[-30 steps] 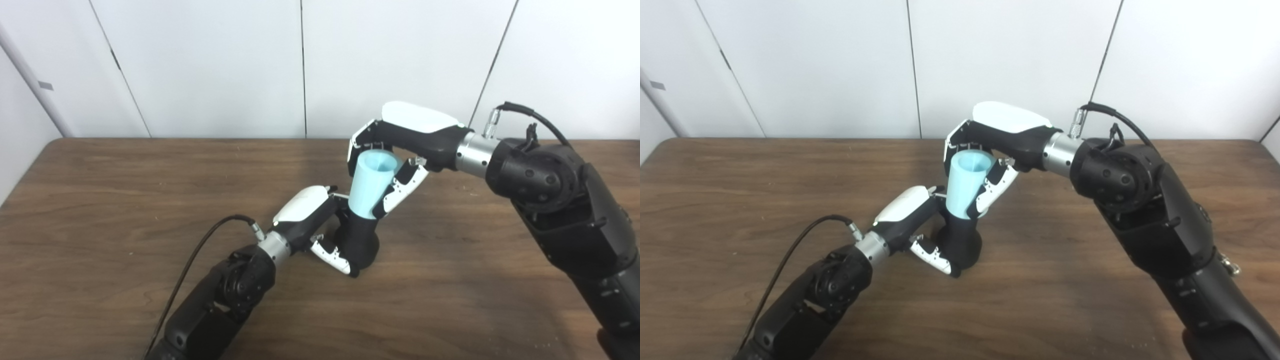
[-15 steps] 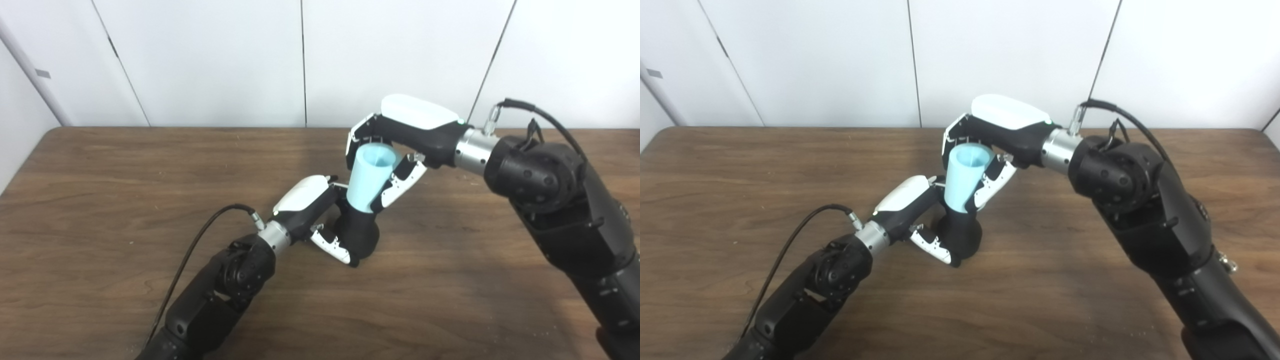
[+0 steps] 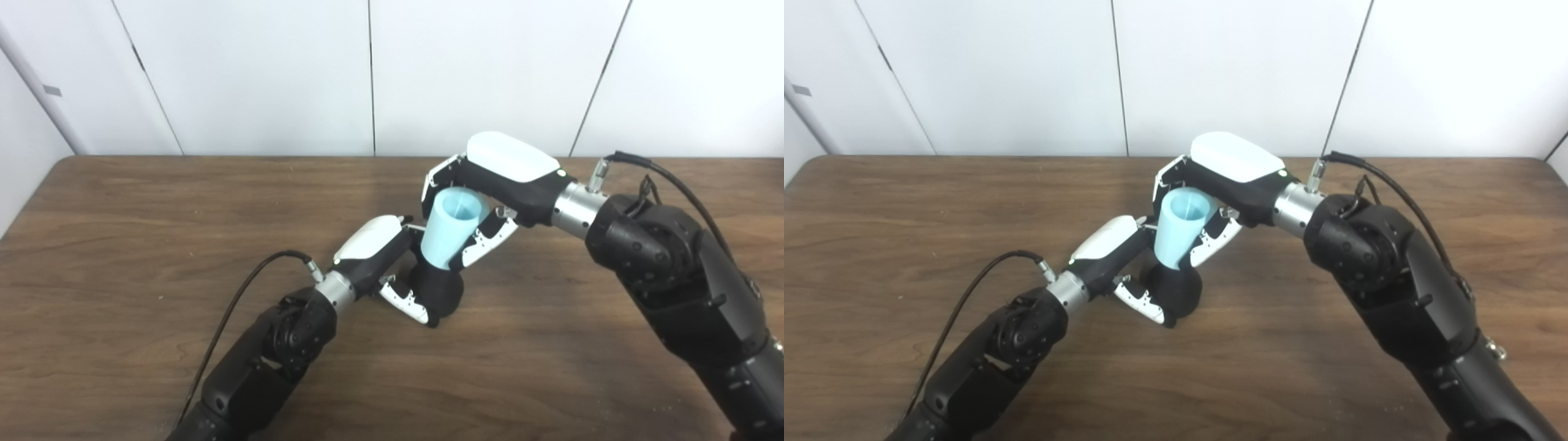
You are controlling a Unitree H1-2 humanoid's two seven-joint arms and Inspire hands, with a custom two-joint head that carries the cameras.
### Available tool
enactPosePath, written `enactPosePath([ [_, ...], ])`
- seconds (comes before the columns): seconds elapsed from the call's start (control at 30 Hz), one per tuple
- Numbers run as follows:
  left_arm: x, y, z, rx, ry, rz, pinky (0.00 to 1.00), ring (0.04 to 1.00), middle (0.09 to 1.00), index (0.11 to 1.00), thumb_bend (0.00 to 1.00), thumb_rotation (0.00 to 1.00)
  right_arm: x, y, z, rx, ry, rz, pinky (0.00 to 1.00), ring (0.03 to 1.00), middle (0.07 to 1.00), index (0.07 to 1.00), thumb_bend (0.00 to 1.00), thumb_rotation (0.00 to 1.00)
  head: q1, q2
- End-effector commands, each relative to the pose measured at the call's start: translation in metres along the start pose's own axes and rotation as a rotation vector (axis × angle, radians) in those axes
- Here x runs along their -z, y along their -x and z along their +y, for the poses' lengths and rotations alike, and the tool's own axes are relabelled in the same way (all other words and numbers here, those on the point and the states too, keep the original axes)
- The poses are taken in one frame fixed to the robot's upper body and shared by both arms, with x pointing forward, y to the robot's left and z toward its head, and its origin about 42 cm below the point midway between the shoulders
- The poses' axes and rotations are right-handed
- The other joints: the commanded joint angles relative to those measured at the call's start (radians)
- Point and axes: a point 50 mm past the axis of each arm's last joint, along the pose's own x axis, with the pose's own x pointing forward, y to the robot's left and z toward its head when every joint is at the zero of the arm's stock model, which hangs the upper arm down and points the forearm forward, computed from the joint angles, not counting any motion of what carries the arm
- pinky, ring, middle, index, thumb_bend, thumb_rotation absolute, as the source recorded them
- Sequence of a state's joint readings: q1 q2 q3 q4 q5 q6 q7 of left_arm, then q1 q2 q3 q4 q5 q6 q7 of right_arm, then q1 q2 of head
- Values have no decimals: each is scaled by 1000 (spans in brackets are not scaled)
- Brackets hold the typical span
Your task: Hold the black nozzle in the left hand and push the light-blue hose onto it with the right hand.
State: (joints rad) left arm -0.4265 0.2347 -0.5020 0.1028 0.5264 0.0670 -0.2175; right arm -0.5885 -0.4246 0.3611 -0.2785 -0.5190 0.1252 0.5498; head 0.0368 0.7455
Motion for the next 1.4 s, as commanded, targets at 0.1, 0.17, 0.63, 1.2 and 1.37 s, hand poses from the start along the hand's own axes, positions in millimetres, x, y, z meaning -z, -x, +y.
enactPosePath([
  [0.1,19,12,-33,168,24,98,1000,612,457,500,526,0,3,2,7,11,-17,7,355,447,502,501,500,0,-2,1],
  [0.17,19,13,-33,170,25,99,1000,613,461,498,526,0,3,3,13,21,-29,15,355,447,502,502,500,0,2,3],
  [0.63,17,11,-28,174,18,103,1000,615,452,502,525,0,-3,0,32,-24,-41,19,392,415,498,504,501,0,0,10],
  [1.2,16,11,-29,167,24,106,1000,615,453,502,526,0,-1,5,27,-66,-22,15,334,450,543,549,492,0,-6,7],
  [1.37,18,10,-32,168,25,105,1000,615,453,502,526,0,-7,9,3,-3,92,-2,638,863,966,894,958,162,-16,0],
])
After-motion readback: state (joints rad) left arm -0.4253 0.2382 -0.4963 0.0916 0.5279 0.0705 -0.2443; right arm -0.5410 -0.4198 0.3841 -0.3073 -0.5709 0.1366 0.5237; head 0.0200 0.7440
